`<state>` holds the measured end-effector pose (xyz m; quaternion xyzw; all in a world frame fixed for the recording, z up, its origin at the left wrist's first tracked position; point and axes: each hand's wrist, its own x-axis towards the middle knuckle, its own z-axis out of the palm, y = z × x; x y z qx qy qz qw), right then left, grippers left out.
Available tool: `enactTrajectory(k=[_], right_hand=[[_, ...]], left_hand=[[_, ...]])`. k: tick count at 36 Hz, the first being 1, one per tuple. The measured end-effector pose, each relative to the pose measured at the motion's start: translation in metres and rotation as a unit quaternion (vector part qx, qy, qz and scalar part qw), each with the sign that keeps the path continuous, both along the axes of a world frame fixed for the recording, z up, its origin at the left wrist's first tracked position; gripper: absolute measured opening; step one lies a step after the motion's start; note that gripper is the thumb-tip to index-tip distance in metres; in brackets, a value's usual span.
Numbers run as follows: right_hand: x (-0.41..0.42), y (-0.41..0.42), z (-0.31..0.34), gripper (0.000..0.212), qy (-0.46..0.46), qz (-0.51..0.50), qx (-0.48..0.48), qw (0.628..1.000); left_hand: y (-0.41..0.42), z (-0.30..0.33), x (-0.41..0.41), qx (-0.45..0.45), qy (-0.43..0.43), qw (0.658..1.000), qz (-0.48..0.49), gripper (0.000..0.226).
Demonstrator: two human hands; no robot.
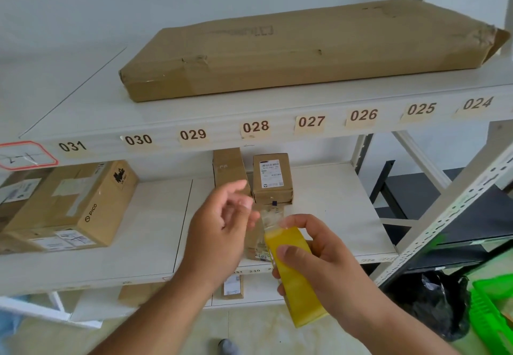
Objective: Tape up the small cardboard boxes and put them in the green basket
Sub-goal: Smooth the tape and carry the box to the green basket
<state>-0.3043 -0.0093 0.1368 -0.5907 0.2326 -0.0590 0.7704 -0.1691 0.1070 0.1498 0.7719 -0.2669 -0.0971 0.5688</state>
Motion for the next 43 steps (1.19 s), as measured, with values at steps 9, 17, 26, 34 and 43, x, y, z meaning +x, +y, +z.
enactTrajectory(k=[9,17,26,34,43], right_hand=[[0.003,-0.004,-0.003,0.027,-0.006,-0.018,-0.014,1.000],[0.006,-0.001,-0.009,0.034,0.002,-0.010,-0.085,0.996],[0.005,-0.003,-0.010,0.034,0.007,0.009,-0.158,0.987],[0.006,-0.004,-0.017,0.032,0.011,0.015,-0.191,0.981],[0.006,-0.007,-0.019,0.031,-0.007,0.025,-0.205,0.978]], left_hand=[[0.014,-0.001,-0.015,0.075,-0.372,0.916,-0.130,0.023],[-0.001,0.001,-0.003,0.194,-0.278,0.935,-0.108,0.034],[-0.006,0.001,-0.005,0.178,-0.188,0.961,-0.098,0.020],[-0.010,-0.002,-0.006,0.151,-0.163,0.972,-0.075,0.007],[-0.007,-0.002,-0.003,0.192,-0.144,0.966,-0.101,0.006]])
